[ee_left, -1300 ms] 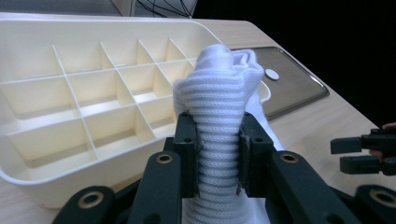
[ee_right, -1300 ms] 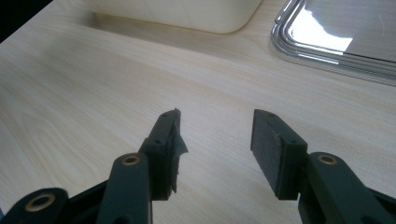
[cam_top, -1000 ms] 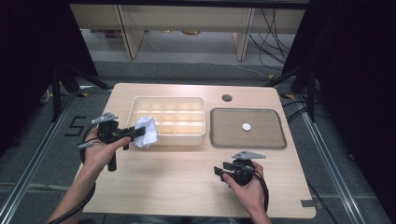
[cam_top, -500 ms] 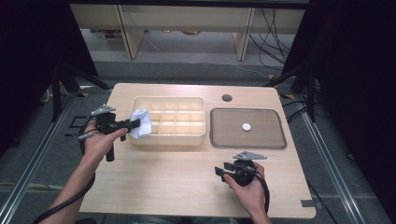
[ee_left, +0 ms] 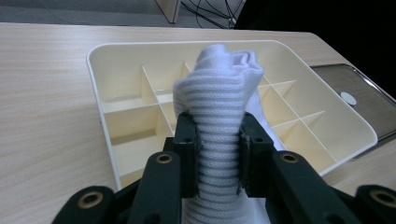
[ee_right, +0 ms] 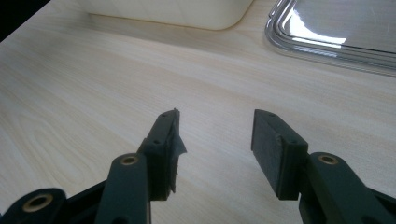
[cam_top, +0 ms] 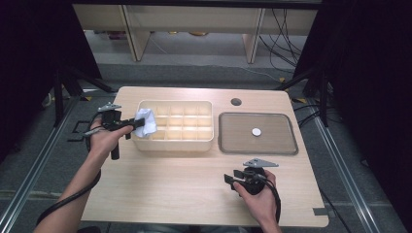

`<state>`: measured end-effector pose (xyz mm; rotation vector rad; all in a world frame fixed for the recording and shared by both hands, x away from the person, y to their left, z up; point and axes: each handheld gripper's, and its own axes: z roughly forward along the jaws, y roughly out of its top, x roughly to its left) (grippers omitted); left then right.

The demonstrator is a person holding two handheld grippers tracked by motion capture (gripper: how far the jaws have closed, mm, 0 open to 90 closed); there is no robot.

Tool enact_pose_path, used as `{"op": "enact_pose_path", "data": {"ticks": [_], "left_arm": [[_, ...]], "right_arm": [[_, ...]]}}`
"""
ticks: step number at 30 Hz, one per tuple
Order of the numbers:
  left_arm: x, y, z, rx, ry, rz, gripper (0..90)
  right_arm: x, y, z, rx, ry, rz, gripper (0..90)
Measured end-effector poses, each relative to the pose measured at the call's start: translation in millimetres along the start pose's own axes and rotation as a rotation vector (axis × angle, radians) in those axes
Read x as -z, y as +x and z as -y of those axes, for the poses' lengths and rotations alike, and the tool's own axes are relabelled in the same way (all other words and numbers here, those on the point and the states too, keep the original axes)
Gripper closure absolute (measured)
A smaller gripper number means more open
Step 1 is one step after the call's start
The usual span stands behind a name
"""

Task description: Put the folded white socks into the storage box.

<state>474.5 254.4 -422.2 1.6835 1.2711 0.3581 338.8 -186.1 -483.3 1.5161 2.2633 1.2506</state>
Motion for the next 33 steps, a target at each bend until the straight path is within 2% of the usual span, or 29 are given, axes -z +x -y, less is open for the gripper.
{"op": "enact_pose_path", "data": {"ticks": [4,5,6,8,9,10,11,12,13,14,15,16,20,21,23,27,29,33], "left_arm": [[-5.7,5.7,-0.9,0.006,0.022,-0.003,72.3],[-6.8,6.8,-0.5,0.003,0.032,-0.009,72.3],[-8.7,8.0,0.6,0.004,0.035,-0.010,72.3],[-11.6,10.4,2.5,0.007,0.050,-0.015,72.3],[-13.6,11.3,3.5,0.012,0.049,-0.017,72.3],[-15.1,12.4,4.2,0.013,0.051,-0.018,72.3],[-15.9,13.3,4.3,0.011,0.055,-0.023,72.3],[-16.5,14.0,4.0,0.006,0.061,-0.027,72.3],[-17.1,14.4,3.7,-0.001,0.067,-0.034,72.3],[-17.5,15.1,3.3,-0.007,0.079,-0.035,72.3],[-18.4,15.5,3.5,-0.015,0.080,-0.043,72.3],[-18.0,16.6,3.6,-0.037,0.105,-0.054,72.2],[-22.0,19.5,8.0,-0.063,0.144,-0.070,72.2],[-21.8,20.5,8.5,-0.085,0.162,-0.076,72.2],[-22.7,20.5,9.4,-0.101,0.169,-0.084,72.2],[-24.0,17.5,8.0,-0.155,0.195,-0.104,72.2],[-25.1,15.1,7.5,-0.196,0.213,-0.115,72.2],[-27.4,10.9,7.9,-0.230,0.240,-0.137,72.3]], "right_arm": [[1.4,-1.4,-0.3,0.012,-0.005,0.010,52.3],[0.4,-1.3,-0.1,0.004,-0.012,-0.003,52.2],[1.6,-1.3,-0.4,0.010,-0.002,0.015,52.2],[-0.2,-0.7,0.0,0.004,-0.014,0.002,52.1],[-0.1,0.2,-0.1,-0.004,-0.001,0.002,52.1],[-0.8,-2.0,-0.5,0.026,-0.004,0.003,52.1],[-0.7,-0.2,-0.3,0.016,0.001,0.007,52.1],[-1.2,-1.0,-0.4,0.038,-0.001,0.012,52.1],[-2.9,1.4,0.6,0.010,-0.004,-0.005,52.0],[-2.9,1.4,0.6,0.010,-0.004,-0.005,52.0],[-2.4,-0.4,0.1,0.029,0.004,0.003,52.0],[-2.9,-0.4,0.2,0.028,0.005,0.002,52.0],[-2.9,-0.2,0.2,0.027,0.007,0.003,52.0],[-2.8,-0.3,0.2,0.029,0.006,0.004,52.0],[-3.1,-0.1,0.1,0.028,0.005,0.001,52.0],[-2.3,1.6,-0.1,0.021,0.005,0.002,52.0],[-2.2,1.6,-0.1,0.024,0.004,0.001,52.0],[-2.1,1.8,0.0,0.022,0.004,0.001,52.0]]}}
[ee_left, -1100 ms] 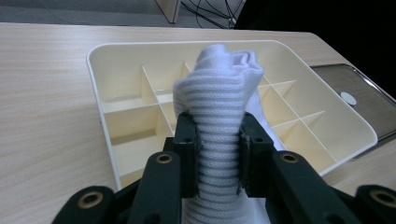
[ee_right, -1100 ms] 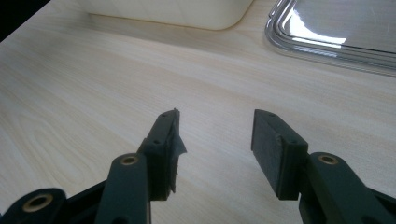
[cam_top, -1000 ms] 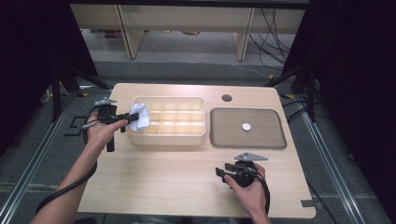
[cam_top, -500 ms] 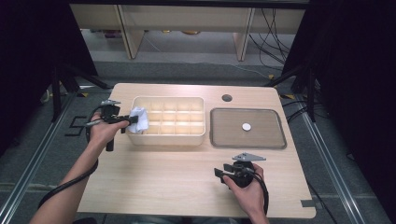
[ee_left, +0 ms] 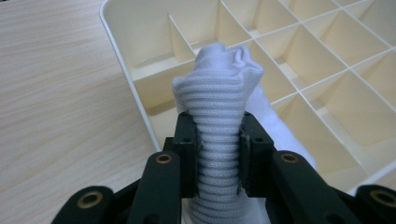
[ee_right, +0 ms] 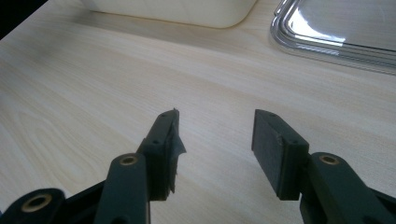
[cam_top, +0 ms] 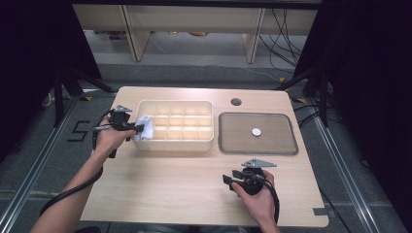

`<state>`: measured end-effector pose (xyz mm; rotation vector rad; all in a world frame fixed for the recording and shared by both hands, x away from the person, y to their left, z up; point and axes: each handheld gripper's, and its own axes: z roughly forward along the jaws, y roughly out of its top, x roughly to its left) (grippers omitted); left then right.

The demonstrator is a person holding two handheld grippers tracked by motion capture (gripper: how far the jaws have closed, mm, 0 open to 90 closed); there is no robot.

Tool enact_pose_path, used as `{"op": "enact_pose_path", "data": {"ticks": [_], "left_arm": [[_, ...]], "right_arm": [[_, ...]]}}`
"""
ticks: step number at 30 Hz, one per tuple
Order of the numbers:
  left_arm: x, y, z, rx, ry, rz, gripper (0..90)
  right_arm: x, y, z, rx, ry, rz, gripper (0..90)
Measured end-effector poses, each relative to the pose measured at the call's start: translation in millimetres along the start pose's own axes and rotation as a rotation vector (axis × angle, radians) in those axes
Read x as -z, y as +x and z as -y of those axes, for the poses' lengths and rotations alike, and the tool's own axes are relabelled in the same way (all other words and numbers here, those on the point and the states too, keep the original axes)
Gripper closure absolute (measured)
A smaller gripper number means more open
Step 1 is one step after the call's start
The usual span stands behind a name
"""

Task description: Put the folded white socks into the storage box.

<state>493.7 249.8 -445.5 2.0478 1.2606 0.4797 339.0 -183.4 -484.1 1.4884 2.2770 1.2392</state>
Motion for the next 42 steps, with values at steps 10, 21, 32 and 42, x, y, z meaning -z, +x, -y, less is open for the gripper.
{"op": "enact_pose_path", "data": {"ticks": [10,21,32,42], "left_arm": [[-4.7,-3.0,-2.6,-0.052,0.064,-0.020,72.9],[-9.4,-5.6,-1.6,-0.091,0.109,-0.034,73.4],[-13.6,-8.0,-4.5,-0.127,0.186,-0.028,73.9],[-17.9,-8.0,-17.4,-0.152,0.331,-0.010,74.0]], "right_arm": [[-0.7,-1.2,-0.4,0.020,-0.007,0.001,52.0],[-1.6,-0.8,-0.2,0.017,-0.004,-0.002,52.0],[-3.0,0.0,0.4,0.019,-0.006,-0.008,52.0],[-3.6,-0.4,0.6,0.009,0.006,-0.013,51.9]]}}
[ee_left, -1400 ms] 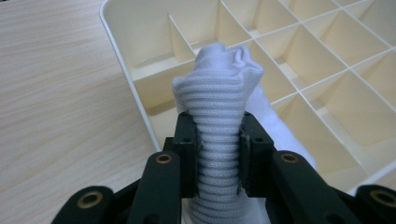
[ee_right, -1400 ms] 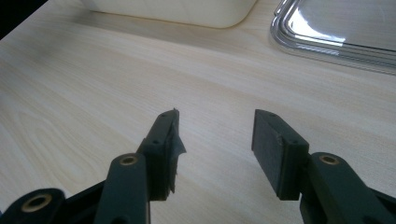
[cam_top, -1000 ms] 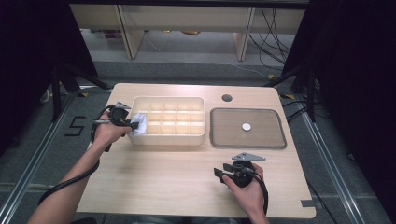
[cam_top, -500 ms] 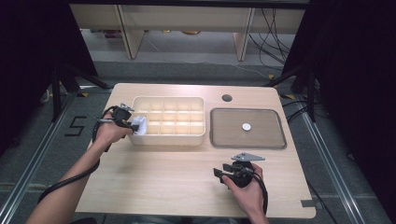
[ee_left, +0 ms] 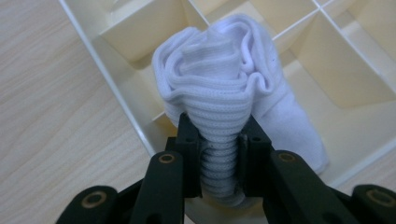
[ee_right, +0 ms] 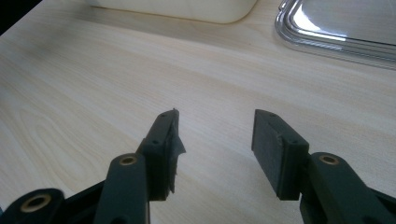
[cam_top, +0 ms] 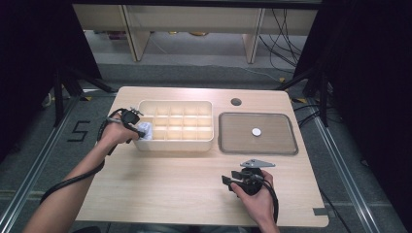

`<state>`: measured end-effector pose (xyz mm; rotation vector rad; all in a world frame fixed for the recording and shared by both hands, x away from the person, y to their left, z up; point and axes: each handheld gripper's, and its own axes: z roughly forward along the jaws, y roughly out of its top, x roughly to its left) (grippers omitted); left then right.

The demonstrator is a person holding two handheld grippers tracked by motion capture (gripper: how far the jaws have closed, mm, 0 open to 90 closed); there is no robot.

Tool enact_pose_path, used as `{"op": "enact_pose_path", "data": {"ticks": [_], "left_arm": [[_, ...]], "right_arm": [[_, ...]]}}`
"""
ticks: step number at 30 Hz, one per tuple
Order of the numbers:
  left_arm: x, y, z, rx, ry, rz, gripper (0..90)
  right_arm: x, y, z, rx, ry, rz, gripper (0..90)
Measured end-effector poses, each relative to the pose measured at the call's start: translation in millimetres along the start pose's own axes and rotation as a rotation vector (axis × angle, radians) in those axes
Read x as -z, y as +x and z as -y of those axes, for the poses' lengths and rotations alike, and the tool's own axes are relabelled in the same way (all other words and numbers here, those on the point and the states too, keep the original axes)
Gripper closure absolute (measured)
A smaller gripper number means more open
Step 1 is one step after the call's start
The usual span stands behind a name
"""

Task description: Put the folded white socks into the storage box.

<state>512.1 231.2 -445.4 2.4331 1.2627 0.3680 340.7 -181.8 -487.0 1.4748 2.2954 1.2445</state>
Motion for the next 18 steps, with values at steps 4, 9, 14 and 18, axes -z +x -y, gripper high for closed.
{"op": "enact_pose_path", "data": {"ticks": [4,9,14,18], "left_arm": [[-1.7,1.0,-4.7,-0.012,0.055,0.010,74.0],[-5.6,-1.0,-8.9,-0.003,0.101,0.012,74.0],[-6.6,0.1,-10.5,-0.010,0.132,0.018,74.1],[-7.5,-1.0,-12.1,-0.015,0.140,0.014,74.0]], "right_arm": [[0.6,-0.6,-0.7,0.006,0.002,0.007,51.9],[0.4,0.8,-0.8,-0.004,0.010,0.004,51.8],[-0.6,-0.1,-0.7,0.003,0.017,0.012,51.9],[-1.6,0.3,-0.3,0.008,0.019,0.014,51.8]]}}
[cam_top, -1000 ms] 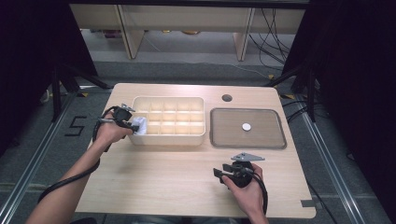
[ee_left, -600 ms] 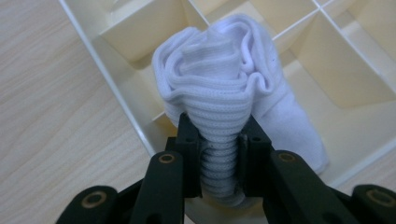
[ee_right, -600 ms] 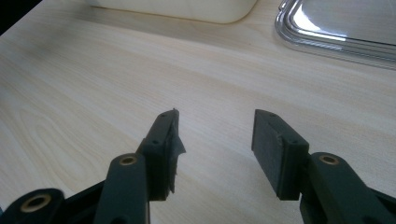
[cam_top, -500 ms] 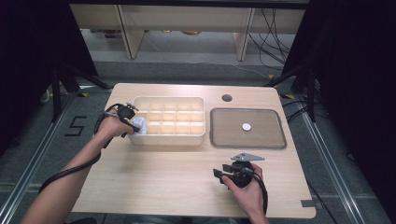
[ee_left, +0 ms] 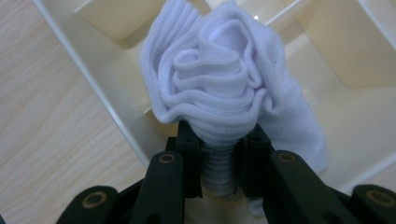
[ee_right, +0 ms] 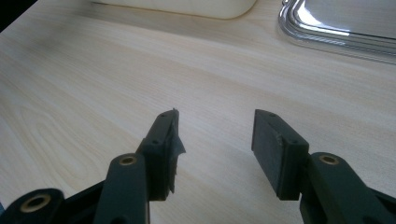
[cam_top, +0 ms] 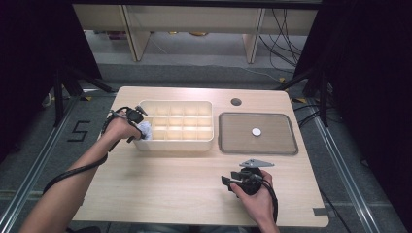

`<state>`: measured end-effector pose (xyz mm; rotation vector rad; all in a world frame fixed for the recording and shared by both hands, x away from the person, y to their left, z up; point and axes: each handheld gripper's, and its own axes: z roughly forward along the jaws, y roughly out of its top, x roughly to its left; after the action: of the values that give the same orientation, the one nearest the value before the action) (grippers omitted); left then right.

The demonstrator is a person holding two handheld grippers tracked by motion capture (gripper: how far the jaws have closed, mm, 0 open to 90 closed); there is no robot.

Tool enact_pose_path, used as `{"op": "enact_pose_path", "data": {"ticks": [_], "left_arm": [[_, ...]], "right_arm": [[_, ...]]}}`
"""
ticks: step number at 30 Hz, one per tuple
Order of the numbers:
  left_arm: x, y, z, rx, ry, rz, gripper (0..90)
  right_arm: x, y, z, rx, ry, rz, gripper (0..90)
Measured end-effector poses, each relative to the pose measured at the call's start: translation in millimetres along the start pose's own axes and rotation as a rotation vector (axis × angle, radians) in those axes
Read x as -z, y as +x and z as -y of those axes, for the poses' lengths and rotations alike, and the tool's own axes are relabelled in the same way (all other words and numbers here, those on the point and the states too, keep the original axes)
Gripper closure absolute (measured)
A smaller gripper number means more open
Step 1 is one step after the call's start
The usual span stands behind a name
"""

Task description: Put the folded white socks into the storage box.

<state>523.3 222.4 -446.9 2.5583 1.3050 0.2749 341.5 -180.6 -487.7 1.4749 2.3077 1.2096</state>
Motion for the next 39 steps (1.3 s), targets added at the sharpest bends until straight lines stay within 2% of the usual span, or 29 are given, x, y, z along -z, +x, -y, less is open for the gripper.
{"op": "enact_pose_path", "data": {"ticks": [3,4,5,6,7,9,10,11,13,17,20,22,25,27,29,30,31,34,36,37,39], "left_arm": [[0.8,1.2,2.0,-0.004,-0.009,0.004,73.7],[0.5,-1.3,3.6,0.042,-0.030,0.013,73.6],[1.1,-1.0,4.7,0.045,-0.041,0.015,73.2],[2.5,0.5,5.3,0.021,-0.048,0.010,71.8],[3.4,-0.3,6.1,0.029,-0.073,0.011,71.8],[7.4,0.0,7.7,0.009,-0.089,0.007,69.3],[9.8,-0.1,8.4,0.007,-0.094,0.011,67.2],[11.6,-0.5,9.0,0.016,-0.116,0.014,64.9],[15.4,-0.3,9.6,0.019,-0.126,0.028,58.6],[23.7,-1.4,8.9,0.032,-0.169,0.027,48.4],[32.2,-0.9,6.3,0.025,-0.209,0.012,47.0],[35.4,-1.4,3.2,0.031,-0.257,0.006,47.0],[34.2,-1.1,-2.6,0.025,-0.283,0.007,48.0],[30.4,0.6,-5.9,0.035,-0.283,0.015,49.0],[28.7,2.4,-8.2,0.049,-0.275,0.019,53.4],[28.2,3.2,-8.9,0.048,-0.271,0.015,55.3],[28.1,4.1,-9.6,0.048,-0.252,0.022,59.1],[24.9,3.8,-10.1,0.043,-0.228,0.020,63.5],[24.0,3.1,-9.8,0.017,-0.207,0.008,69.2],[23.2,2.3,-9.4,0.015,-0.202,0.006,71.5],[22.9,1.5,-8.7,0.011,-0.191,0.004,74.6]], "right_arm": [[0.2,0.4,-0.1,-0.003,0.010,-0.003,51.6],[-0.4,0.0,-0.1,-0.005,0.013,-0.004,51.4],[-1.3,-0.4,0.0,-0.006,0.013,0.003,51.4],[-1.7,-0.6,0.1,-0.015,0.011,-0.020,51.3],[-1.7,-0.6,0.1,-0.015,0.011,-0.020,51.3],[-0.8,-0.5,-0.3,-0.008,0.013,-0.008,51.3],[-0.9,-0.5,-0.2,-0.010,0.008,-0.019,51.2],[-0.6,-0.3,-0.4,-0.012,0.007,-0.023,51.2],[-0.5,-0.6,-0.5,-0.007,0.002,-0.024,51.1],[0.0,0.1,-0.3,-0.012,0.007,-0.024,50.8],[0.1,0.6,-0.3,-0.006,0.017,-0.014,50.7],[-0.2,0.8,-0.4,-0.008,0.014,-0.012,50.6],[-0.8,0.9,-0.4,-0.009,0.016,-0.015,50.5],[-0.8,0.5,-0.2,-0.009,0.018,-0.016,50.4],[0.3,0.4,0.0,-0.016,0.023,-0.014,50.3],[-0.3,-0.3,0.1,-0.017,0.014,-0.029,50.3],[-0.5,-1.0,0.3,-0.020,0.014,-0.027,50.3],[-0.7,-1.2,0.3,-0.022,0.018,-0.026,50.2],[-1.3,-1.3,0.5,-0.011,0.017,-0.018,50.2],[-1.2,-0.3,0.9,-0.023,0.018,-0.030,50.2],[-0.3,-0.6,0.6,-0.018,0.022,-0.021,50.2]]}}
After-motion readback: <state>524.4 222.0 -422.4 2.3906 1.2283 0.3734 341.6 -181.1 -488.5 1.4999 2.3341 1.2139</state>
